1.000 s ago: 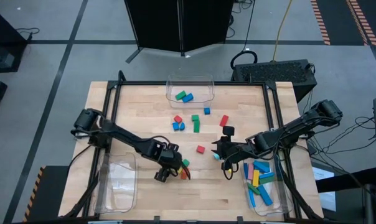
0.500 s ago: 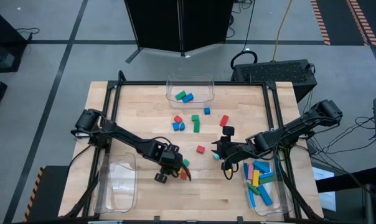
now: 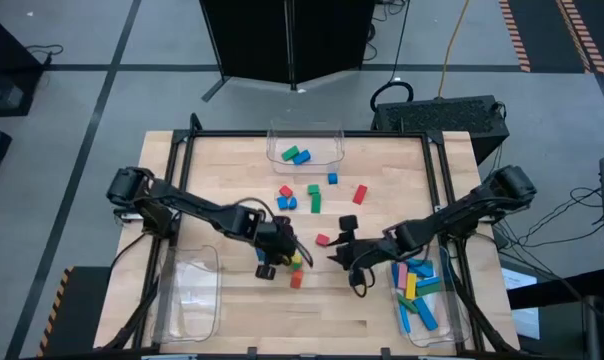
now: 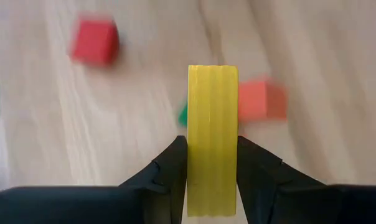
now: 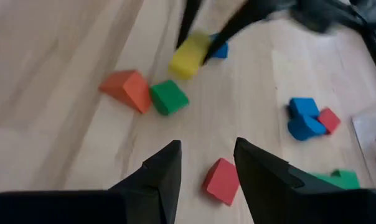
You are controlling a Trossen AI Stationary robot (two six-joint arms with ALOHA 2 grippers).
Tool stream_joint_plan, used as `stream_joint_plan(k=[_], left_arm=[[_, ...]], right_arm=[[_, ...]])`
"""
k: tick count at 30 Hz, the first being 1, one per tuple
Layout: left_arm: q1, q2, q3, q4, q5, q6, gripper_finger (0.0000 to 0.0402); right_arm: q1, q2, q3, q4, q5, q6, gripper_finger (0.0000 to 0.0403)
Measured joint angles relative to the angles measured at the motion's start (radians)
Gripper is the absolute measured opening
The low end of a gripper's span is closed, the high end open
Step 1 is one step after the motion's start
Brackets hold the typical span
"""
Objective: Sort blocks by size
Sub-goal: Put the yellow rectangle block into the bottom right transparent bin
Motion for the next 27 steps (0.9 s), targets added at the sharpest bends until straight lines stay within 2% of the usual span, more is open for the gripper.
stream_joint_plan(k=[3, 7, 13, 20, 27], left_arm=[[0.036, -0.038, 0.001, 0.055, 0.066, -0.001, 0.0113], [0.078, -0.047, 0.001, 0.121, 0.147, 0.0, 0.0113], [0.132, -0.031, -0.001, 0.182, 0.249, 0.004, 0.0113], [0.172, -0.032, -0.001, 0.225, 0.321, 0.019, 0.0112], [0.191, -0.032, -0.001, 0.226, 0.332, 0.027, 0.0112]], right_arm=[[0.0, 0.057, -0.001, 0.05, 0.039, -0.086, 0.0154], [-0.001, 0.088, -0.001, 0.072, 0.187, -0.118, 0.016], [0.008, 0.088, -0.001, 0.142, 0.181, -0.225, 0.0162], [0.012, 0.088, -0.001, 0.196, 0.183, -0.317, 0.0162], [0.011, 0.088, -0.001, 0.303, 0.185, -0.438, 0.0162]])
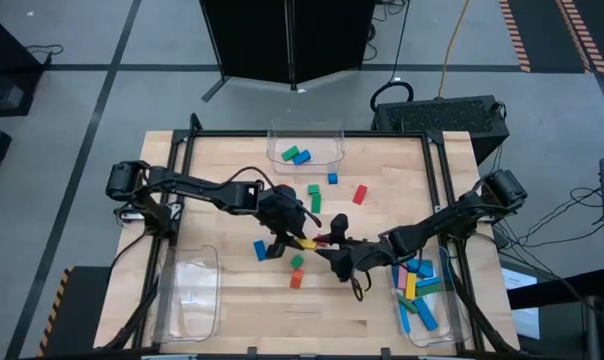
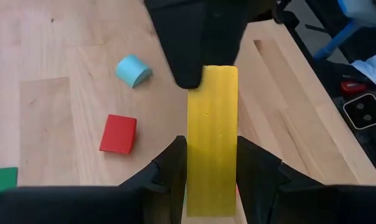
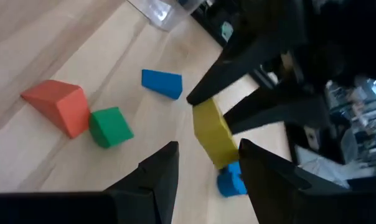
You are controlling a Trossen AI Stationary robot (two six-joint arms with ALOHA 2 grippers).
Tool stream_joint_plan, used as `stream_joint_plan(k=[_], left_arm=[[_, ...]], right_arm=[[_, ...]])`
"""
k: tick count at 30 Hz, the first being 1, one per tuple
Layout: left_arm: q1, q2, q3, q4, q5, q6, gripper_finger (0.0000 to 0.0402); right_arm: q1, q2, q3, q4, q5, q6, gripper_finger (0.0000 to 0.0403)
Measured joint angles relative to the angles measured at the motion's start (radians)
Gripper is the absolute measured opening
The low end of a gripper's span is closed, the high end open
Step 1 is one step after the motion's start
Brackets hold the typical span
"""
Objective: Sort blocks by size
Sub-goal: Put the yellow rectangle block into the bottom right transparent bin
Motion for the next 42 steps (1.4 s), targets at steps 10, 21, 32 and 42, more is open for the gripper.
stream_joint_plan(k=[10, 21, 32, 42], left_arm=[[0.002, 0.0, 0.0, 0.026, 0.015, 0.0, 0.0112], [0.002, 0.0, 0.0, 0.025, 0.016, 0.0, 0.0112], [0.003, 0.0, 0.0, 0.025, 0.079, -0.005, 0.0112], [0.001, 0.0, 0.0, 0.026, 0.1, -0.001, 0.0112]], right_arm=[[-0.01, 0.0, 0.0, 0.064, -0.123, -0.087, 0.0159], [-0.016, 0.0, 0.0, 0.095, -0.131, -0.072, 0.0094], [-0.016, 0.0, 0.001, 0.09, -0.137, -0.091, 0.0087], [-0.017, 0.0, 0.0, 0.082, -0.131, -0.099, 0.0123]])
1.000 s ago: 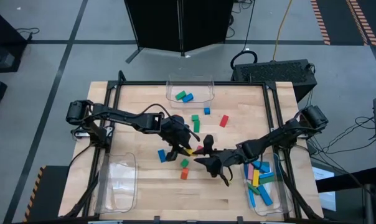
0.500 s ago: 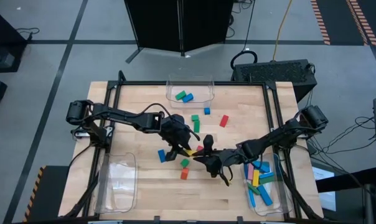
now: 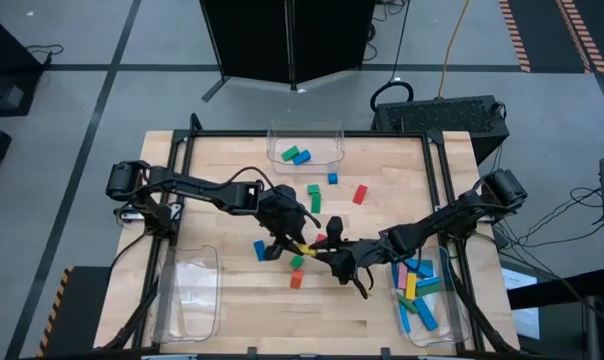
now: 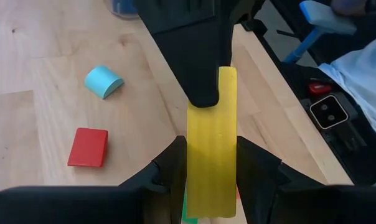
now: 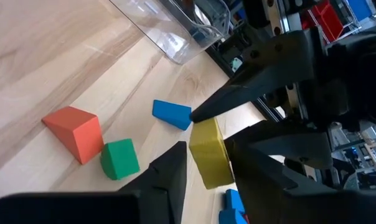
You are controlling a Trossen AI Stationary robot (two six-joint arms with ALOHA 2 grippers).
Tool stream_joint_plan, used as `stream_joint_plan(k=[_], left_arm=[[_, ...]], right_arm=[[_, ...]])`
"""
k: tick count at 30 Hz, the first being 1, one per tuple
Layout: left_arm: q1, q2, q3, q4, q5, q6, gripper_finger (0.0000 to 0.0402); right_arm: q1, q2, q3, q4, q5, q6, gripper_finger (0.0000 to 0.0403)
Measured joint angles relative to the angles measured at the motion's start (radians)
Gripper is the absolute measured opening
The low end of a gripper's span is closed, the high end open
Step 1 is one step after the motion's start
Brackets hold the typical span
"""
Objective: Sort blocks by size
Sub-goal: Put the yellow rectangle block into the bottom right transparent bin
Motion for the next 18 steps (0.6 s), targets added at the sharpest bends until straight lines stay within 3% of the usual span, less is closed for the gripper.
stream_joint_plan(k=[6, 18], left_arm=[[0.0, 0.0, 0.0, 0.0, -0.001, 0.0, 0.0112], [-0.001, 0.0, 0.0, 0.013, -0.028, 0.025, 0.0112]], right_arm=[[0.0, 0.0, 0.0, 0.002, 0.0, -0.011, 0.0119], [0.001, 0.0, 0.0, 0.0, 0.0, 0.053, 0.0042]])
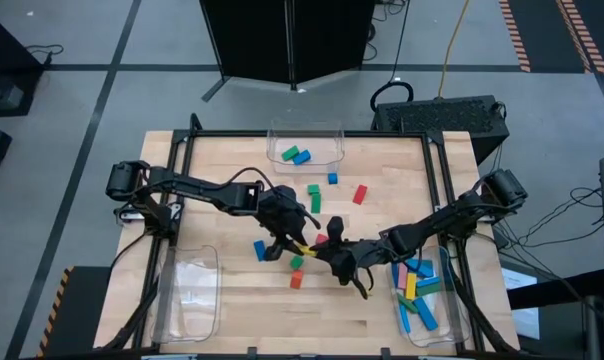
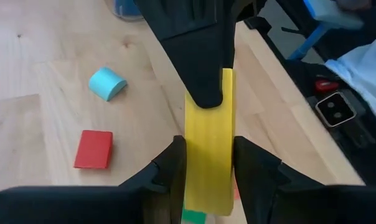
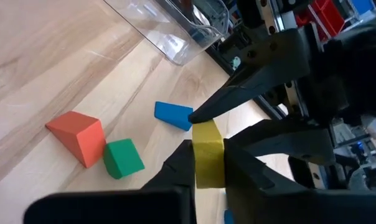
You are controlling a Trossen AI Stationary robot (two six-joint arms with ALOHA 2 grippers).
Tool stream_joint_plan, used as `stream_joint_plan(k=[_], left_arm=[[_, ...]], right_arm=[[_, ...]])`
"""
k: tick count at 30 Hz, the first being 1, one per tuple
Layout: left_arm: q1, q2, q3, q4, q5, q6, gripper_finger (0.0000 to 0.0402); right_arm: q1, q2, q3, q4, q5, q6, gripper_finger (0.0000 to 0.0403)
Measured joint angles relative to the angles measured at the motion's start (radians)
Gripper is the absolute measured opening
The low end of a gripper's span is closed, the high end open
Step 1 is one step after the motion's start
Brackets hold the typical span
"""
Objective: Sort blocks by size
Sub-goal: Put the yellow rectangle block into the bottom right transparent bin
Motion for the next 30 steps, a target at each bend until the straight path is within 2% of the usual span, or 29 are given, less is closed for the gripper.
stream_joint_plan(k=[4, 9, 13, 18, 21, 26, 30], left_arm=[[-0.003, 0.0, 0.0, 0.006, -0.021, 0.009, 0.011], [-0.014, 0.0, 0.0, 0.011, -0.027, 0.003, 0.011], [-0.024, -0.001, 0.0, 0.009, -0.042, -0.053, 0.0111], [-0.032, -0.011, 0.001, 0.014, -0.054, -0.076, 0.0111], [-0.031, -0.028, 0.005, 0.011, -0.126, -0.093, 0.0112], [-0.031, -0.084, 0.005, 0.001, -0.265, -0.084, 0.0112], [-0.056, -0.116, 0.005, 0.007, -0.358, -0.076, 0.0112]], right_arm=[[0.014, 0.0, 0.0, -0.025, 0.013, 0.017, 0.0044], [0.052, 0.0, 0.0, -0.033, 0.11, 0.007, 0.0044], [0.072, -0.011, 0.0, -0.055, 0.145, -0.018, 0.0045], [0.088, -0.068, 0.0, -0.17, 0.154, 0.063, 0.0045], [0.102, -0.131, 0.0, -0.279, 0.193, 0.157, 0.0045], [0.144, -0.262, 0.0, -0.436, 0.343, 0.299, 0.0045], [0.175, -0.374, 0.0, -0.558, 0.348, 0.39, 0.0045]])
